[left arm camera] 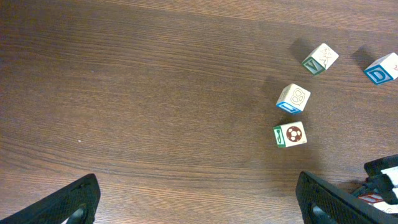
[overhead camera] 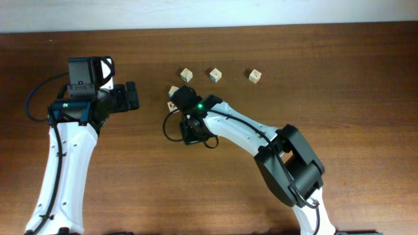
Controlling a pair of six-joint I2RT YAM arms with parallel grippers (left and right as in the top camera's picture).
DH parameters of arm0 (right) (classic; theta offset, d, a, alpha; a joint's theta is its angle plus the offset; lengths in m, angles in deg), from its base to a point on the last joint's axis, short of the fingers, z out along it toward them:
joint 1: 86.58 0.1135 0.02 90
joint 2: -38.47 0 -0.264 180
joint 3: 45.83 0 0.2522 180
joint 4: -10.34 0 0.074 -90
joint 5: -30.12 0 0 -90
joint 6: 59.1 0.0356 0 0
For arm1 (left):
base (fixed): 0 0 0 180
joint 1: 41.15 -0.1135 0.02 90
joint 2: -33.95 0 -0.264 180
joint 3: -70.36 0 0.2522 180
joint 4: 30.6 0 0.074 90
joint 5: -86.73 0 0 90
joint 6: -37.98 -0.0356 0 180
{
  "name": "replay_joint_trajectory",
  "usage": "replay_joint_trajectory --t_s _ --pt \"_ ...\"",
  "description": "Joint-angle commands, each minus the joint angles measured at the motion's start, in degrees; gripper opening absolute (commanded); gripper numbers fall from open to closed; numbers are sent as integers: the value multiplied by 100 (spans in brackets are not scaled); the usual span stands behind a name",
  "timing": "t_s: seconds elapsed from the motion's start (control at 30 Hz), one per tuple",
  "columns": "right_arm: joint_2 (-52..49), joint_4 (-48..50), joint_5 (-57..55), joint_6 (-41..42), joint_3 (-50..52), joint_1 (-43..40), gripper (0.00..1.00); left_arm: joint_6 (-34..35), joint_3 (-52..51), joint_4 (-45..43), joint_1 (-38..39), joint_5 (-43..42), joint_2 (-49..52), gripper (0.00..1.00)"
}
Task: Rotate 4 blocks
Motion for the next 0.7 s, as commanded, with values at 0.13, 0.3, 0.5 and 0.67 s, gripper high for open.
replay_joint_trajectory --t_s 0.13,0.3,0.5,0.67 --pt "-39 -223 -76 74 33 -546 4 76 72 -7 -7 42 -24 99" --pt "883 -247 149 44 -197 -881 4 76 72 -4 -9 42 -24 99" --pt "2632 -1537 -929 -74 24 -1451 4 76 72 -7 -9 42 -24 99" --pt "4572 -581 -638 247 2793 -1451 4 76 72 -7 -9 42 -24 99"
